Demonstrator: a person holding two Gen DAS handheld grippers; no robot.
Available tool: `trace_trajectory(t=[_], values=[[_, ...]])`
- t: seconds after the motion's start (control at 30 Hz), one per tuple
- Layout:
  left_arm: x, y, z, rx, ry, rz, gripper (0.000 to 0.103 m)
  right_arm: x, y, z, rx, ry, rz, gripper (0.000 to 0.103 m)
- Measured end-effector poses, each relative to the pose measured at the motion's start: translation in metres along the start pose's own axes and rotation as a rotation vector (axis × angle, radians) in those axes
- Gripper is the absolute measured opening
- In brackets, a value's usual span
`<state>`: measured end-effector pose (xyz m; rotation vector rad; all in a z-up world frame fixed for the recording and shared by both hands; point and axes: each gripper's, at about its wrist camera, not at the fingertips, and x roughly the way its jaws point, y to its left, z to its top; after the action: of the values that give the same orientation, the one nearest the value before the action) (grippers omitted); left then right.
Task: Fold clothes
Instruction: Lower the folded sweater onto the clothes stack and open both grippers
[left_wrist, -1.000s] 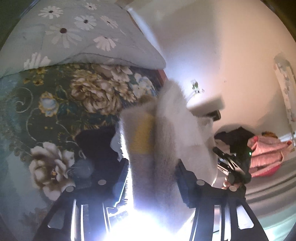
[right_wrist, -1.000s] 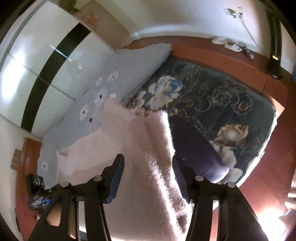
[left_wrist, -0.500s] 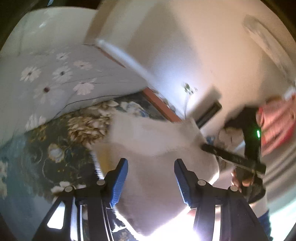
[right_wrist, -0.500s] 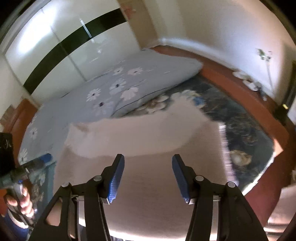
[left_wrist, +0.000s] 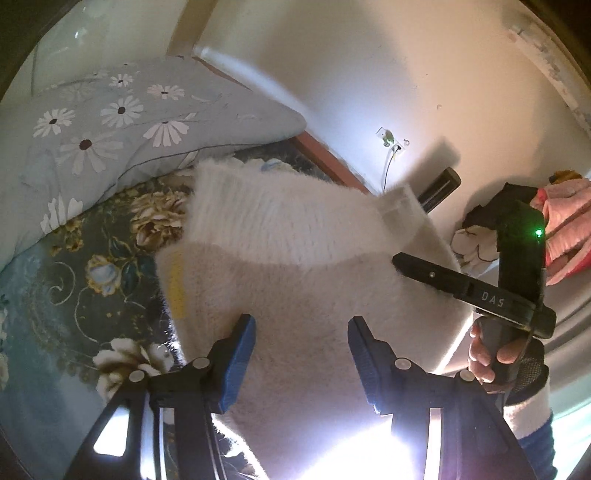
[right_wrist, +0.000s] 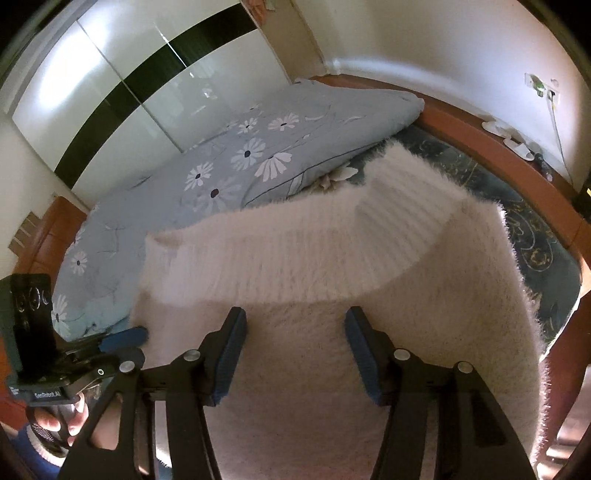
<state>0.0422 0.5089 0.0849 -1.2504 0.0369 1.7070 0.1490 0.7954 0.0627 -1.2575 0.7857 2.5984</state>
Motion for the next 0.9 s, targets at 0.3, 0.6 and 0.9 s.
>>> trace_trajectory(t=[0.3, 0.6, 0.9], values=[[-0.028, -0.011, -0.003, 0.016, -0.043, -0.008, 0.056, -0.025, 0.019, 0.005, -0.026, -0.02, -0.046, 0.058], [-0.058, -0.02, -0.017, 0.054, -0.092, 0.012, 0.059, -0.059, 0.052, -0.018, -0.069, -0.107, -0.059, 0.058], [-0.061, -0.022, -0.057, 0.078, -0.078, 0.052, 0.067, -0.074, 0.083, -0.087, -0.032, -0.157, -0.062, 0.058]])
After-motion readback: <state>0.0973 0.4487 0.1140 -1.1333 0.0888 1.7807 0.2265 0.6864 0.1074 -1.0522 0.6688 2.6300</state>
